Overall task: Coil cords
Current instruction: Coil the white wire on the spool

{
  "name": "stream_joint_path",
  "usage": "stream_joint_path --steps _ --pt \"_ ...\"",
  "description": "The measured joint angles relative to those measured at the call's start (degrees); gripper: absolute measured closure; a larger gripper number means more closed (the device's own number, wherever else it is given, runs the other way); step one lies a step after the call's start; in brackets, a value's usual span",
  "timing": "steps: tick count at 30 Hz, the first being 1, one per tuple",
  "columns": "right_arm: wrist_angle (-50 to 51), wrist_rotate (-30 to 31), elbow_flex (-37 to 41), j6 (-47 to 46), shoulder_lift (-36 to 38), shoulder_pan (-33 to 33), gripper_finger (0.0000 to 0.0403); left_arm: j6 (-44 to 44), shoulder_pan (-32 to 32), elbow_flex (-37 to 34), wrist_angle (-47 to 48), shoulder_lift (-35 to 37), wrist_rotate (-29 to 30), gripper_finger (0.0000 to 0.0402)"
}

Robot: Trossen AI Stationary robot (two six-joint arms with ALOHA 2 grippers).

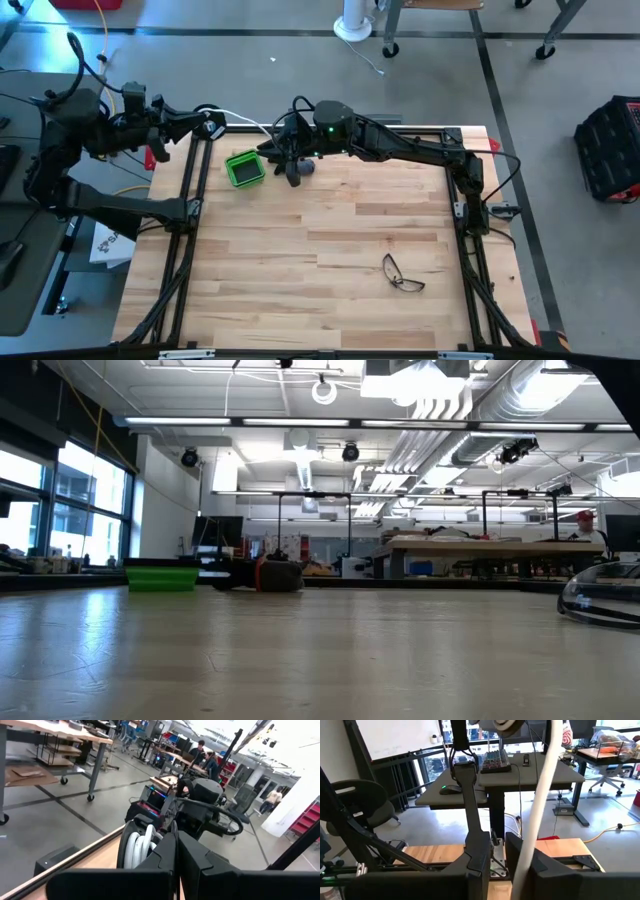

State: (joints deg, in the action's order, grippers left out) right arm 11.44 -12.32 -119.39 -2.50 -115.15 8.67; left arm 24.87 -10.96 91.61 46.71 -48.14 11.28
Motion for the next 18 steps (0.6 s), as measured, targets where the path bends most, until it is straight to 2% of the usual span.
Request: stream_joint_path --steps 9,18 --pt "0.0 0.0 0.0 0.01 0.02 0.0 0.035 0.48 0.0 0.62 2.93 0.19 0.03 0.0402" --pt "-1.94 2.75 0.0 1.49 0.02 0.3 0.0317 1.86 0.02 1.95 4.49 -0.35 -0.16 0.0401"
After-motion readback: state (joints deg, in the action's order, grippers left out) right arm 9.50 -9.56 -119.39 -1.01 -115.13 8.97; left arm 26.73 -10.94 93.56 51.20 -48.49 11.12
